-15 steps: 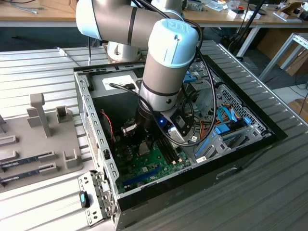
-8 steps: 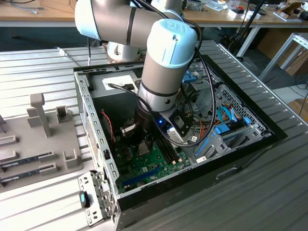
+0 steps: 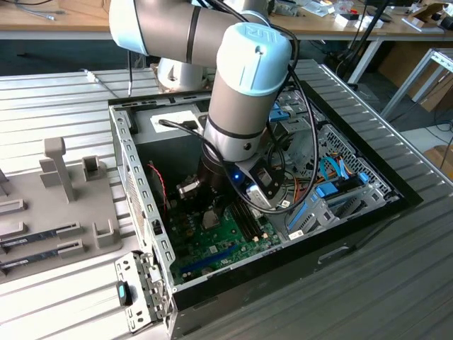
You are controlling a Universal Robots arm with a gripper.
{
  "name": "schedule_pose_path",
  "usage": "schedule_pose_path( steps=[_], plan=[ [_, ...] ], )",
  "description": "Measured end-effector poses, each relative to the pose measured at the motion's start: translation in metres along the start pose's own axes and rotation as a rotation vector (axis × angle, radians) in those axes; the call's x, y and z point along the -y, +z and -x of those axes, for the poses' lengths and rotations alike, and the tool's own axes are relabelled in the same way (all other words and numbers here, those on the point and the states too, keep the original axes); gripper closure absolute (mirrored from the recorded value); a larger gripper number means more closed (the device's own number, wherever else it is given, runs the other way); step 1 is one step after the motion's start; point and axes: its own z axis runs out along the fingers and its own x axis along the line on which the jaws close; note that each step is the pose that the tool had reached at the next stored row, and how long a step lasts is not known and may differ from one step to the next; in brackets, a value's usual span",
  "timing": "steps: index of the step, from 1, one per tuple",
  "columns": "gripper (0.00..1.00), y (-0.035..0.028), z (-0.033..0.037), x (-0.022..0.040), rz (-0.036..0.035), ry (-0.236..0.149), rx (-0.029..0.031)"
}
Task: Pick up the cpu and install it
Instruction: 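Place the cpu into insertion slot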
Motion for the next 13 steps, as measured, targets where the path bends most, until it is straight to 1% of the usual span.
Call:
schedule_pose_path(
  steps=[3, 4, 5, 6, 7, 10, 13],
  plan=[
    [0.53, -0.0001, 0.0001, 0.0, -0.0001, 0.0, 0.0],
    [0.53, -0.0002, 0.0013, 0.0001, -0.0002, 0.0, -0.0012],
    [0.53, 0.0003, 0.0045, 0.0, 0.0, 0.0, -0.0048],
    [0.53, 0.0011, 0.0052, 0.0, -0.0002, -0.001, -0.0075],
    [0.53, 0.0022, 0.0052, -0.0001, -0.0004, -0.01, -0.0084],
    [0.53, 0.0048, 0.0053, -0.0004, -0.0011, -0.032, -0.0089],
    [0.53, 0.0078, 0.0055, -0.0017, -0.0013, -0.037, -0.0103]
  ],
)
